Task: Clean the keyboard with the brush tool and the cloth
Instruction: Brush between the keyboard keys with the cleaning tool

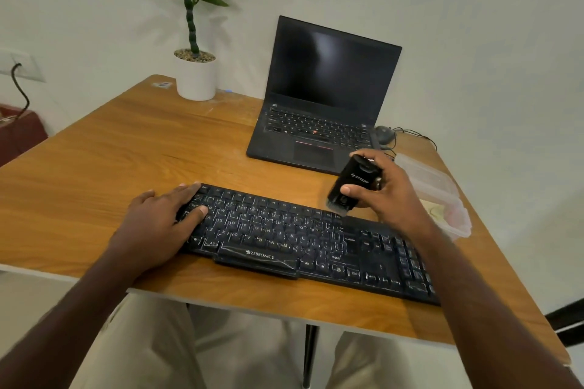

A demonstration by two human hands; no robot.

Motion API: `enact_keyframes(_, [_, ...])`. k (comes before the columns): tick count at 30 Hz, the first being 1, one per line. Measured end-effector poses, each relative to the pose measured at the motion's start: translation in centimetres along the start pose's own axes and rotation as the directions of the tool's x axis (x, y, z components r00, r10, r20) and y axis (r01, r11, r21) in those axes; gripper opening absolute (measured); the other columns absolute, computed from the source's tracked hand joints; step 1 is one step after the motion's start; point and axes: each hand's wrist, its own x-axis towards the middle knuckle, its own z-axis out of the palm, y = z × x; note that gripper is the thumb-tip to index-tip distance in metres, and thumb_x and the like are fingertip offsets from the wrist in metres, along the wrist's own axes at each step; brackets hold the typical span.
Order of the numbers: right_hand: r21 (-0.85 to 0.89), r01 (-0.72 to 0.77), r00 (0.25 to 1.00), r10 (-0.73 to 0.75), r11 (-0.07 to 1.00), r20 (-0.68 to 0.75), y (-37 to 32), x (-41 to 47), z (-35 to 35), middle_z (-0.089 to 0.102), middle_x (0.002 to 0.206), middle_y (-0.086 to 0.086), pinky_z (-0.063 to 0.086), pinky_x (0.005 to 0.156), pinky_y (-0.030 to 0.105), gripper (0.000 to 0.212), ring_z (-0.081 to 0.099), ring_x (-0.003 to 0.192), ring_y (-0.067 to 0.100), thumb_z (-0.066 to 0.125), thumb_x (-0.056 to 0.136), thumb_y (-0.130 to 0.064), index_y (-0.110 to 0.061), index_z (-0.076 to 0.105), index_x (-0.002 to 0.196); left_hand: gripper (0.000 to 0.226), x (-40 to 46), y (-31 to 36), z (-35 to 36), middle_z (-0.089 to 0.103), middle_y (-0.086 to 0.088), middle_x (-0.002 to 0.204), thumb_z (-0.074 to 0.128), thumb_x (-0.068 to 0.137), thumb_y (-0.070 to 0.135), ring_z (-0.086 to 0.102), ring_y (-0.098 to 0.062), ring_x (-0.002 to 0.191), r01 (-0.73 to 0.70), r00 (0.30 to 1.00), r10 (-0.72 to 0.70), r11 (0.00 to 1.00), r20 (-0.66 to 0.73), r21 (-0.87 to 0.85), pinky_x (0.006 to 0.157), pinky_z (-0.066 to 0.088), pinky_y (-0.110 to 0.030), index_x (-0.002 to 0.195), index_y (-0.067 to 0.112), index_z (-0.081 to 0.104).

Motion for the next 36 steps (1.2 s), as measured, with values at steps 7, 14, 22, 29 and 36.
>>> enact_keyframes(7, [-0.084,-0.017,1.0,0.019,0.996,0.021,0.4,-0.1,3.1,0.065,0.108,-0.018,0.06,0.088,0.046,0.049,0.065,0.107,0.01,0.082,0.082,-0.024,-0.033,0.058,0.123,0.092,0.0,0.0,0.0,0.045,-0.01,0.151,0.018,0.075,0.075,0.043,-0.026,0.138,-0.004,1.0,0.004,1.0,0.005,-0.011,0.118,0.016,-0.04,0.15,0.026,0.041])
enact_keyframes(14, [-0.003,0.019,0.998,-0.019,1.0,-0.054,-0.1,-0.2,2.6,0.063,0.11,-0.021,0.06,0.086,0.051,0.048,0.061,0.114,0.013,0.082,0.081,-0.019,-0.039,0.06,0.118,0.091,-0.1,-0.1,-0.1,0.046,-0.009,0.151,0.018,0.077,0.074,0.042,-0.02,0.139,-0.021,1.0,0.021,0.999,0.0,-0.028,0.119,0.017,-0.041,0.15,0.025,0.041])
enact_keyframes(22, [-0.089,0.008,1.0,-0.007,0.996,0.014,0.4,-0.9,1.7,0.062,0.113,-0.013,0.057,0.089,0.032,0.046,0.061,0.107,0.002,0.081,0.083,-0.017,-0.028,0.057,0.121,0.091,-0.1,0.0,0.0,0.045,-0.01,0.151,0.019,0.076,0.075,0.044,-0.026,0.138,-0.002,1.0,0.002,1.0,-0.001,-0.03,0.119,0.017,-0.042,0.15,0.027,0.041])
enact_keyframes(29, [-0.064,0.05,0.999,-0.05,0.997,0.005,-1.0,-0.1,5.3,0.06,0.109,-0.021,0.06,0.084,0.029,0.049,0.062,0.102,-0.005,0.08,0.085,-0.02,-0.028,0.054,0.126,0.079,-0.2,0.3,-0.3,0.046,-0.008,0.15,0.029,0.084,0.068,0.048,-0.029,0.131,0.002,1.0,-0.002,0.999,0.005,-0.035,0.116,0.022,-0.045,0.149,0.026,0.042])
enact_keyframes(36, [0.019,0.018,1.0,-0.017,1.0,-0.018,-0.9,-0.1,0.4,0.061,0.115,-0.011,0.06,0.085,0.054,0.049,0.062,0.115,0.021,0.082,0.081,-0.012,-0.033,0.061,0.119,0.078,-0.2,0.2,-0.3,0.047,-0.008,0.15,0.029,0.084,0.067,0.049,-0.029,0.132,0.006,1.0,-0.006,1.0,0.016,-0.021,0.118,0.019,-0.042,0.15,0.026,0.041])
